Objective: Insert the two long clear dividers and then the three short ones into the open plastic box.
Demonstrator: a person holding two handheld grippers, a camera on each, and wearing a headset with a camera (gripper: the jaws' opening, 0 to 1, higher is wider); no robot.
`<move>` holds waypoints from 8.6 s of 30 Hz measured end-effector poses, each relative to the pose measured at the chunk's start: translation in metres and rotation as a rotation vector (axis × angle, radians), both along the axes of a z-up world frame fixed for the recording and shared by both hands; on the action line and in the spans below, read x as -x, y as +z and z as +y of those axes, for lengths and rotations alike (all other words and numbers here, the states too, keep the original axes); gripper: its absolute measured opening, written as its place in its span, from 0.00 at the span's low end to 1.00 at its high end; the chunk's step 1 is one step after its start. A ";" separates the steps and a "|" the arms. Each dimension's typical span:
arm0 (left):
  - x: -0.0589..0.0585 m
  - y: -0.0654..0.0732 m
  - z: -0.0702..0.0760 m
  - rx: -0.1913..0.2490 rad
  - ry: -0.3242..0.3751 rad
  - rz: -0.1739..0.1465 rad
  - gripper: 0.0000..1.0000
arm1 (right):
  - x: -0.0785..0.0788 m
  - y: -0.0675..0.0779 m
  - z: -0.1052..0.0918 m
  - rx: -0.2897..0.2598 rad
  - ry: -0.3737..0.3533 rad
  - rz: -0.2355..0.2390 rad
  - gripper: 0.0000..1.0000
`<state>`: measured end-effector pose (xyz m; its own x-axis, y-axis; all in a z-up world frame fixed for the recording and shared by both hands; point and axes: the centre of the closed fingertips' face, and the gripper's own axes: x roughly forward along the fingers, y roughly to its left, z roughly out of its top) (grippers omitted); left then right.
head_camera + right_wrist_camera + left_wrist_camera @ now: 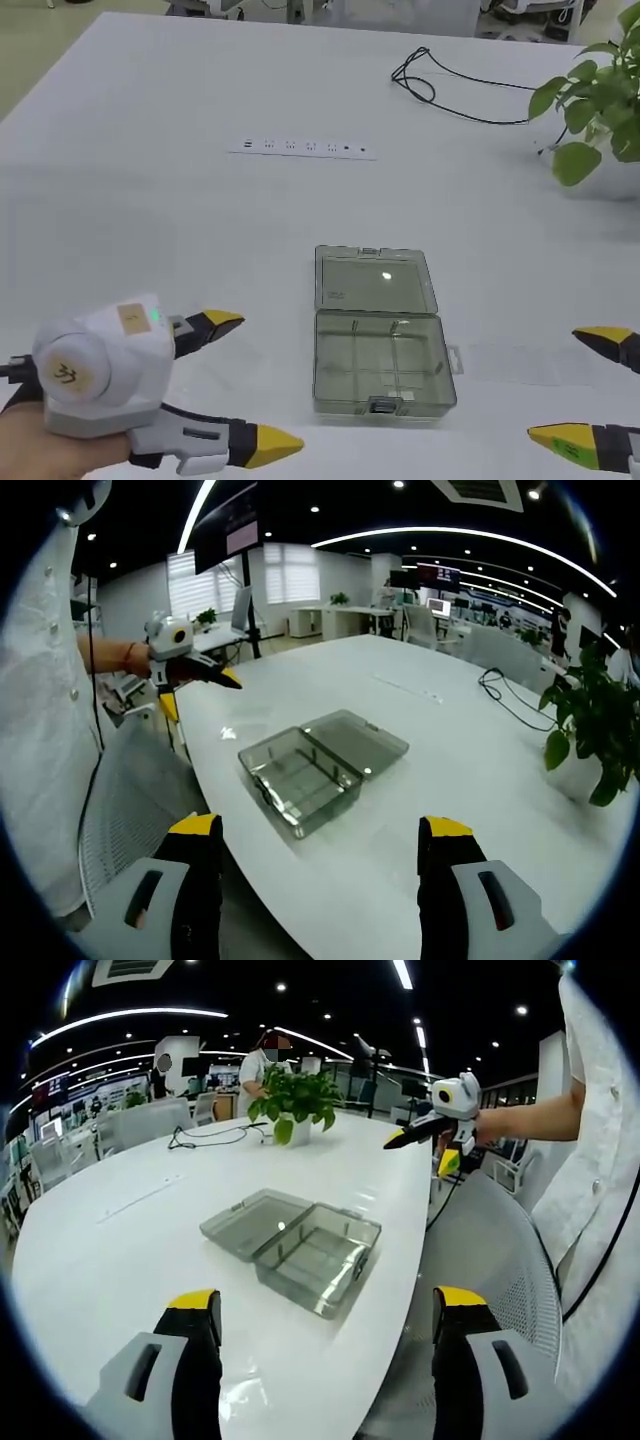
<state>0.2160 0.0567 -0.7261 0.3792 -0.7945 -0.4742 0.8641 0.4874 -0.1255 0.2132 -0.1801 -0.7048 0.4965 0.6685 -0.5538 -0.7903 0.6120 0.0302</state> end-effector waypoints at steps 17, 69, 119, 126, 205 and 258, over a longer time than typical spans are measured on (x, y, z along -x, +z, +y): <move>-0.003 -0.003 0.012 -0.020 0.022 0.003 0.87 | 0.000 0.000 0.001 -0.008 -0.005 -0.002 0.80; -0.064 -0.057 0.120 -0.261 0.298 0.136 0.59 | -0.005 -0.001 0.005 -0.025 -0.013 0.011 0.78; -0.076 -0.117 0.153 -0.566 0.291 0.309 0.35 | -0.005 -0.006 0.005 -0.040 -0.036 0.022 0.77; -0.075 -0.117 0.155 -0.592 0.278 0.330 0.33 | -0.004 -0.007 0.005 -0.038 -0.036 0.022 0.77; -0.076 0.050 0.021 0.059 0.346 0.117 0.31 | -0.037 0.098 0.096 -0.297 -0.027 -0.083 0.57; -0.052 0.094 -0.074 0.217 0.247 0.043 0.32 | -0.056 0.091 0.155 -0.485 -0.316 0.117 0.06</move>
